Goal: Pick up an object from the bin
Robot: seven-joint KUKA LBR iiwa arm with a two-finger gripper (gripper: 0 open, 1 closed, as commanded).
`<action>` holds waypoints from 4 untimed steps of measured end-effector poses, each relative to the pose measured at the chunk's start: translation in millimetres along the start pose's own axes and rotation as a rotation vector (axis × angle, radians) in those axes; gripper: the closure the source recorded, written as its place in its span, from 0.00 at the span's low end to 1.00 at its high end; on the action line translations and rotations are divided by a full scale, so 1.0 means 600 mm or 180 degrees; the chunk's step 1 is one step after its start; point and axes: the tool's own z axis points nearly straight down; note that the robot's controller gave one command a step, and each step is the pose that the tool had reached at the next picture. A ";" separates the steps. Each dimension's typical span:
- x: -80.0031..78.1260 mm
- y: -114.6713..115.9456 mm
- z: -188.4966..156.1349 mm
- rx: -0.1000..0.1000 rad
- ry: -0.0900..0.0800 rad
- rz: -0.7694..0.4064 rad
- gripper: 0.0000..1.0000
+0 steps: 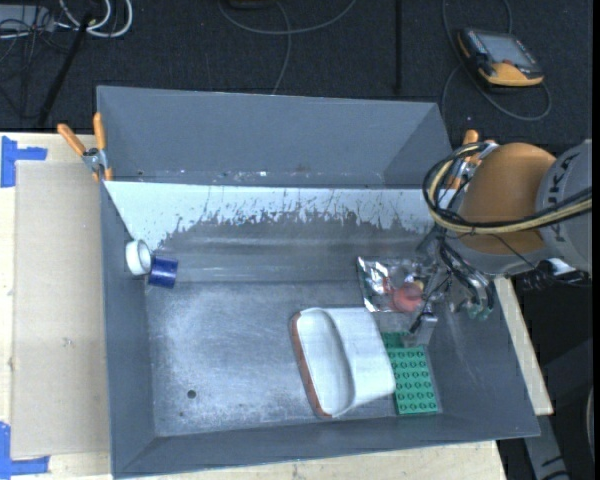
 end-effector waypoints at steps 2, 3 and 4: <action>0.061 0.071 -0.057 -0.0007 0.0002 0.0111 1.00; 0.060 0.068 -0.054 0.0000 0.0001 0.0111 0.00; 0.109 -0.004 0.026 0.0001 -0.0007 -0.0622 0.00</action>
Offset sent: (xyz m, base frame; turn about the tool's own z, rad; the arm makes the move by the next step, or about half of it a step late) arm 0.0000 0.0000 0.0000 0.0000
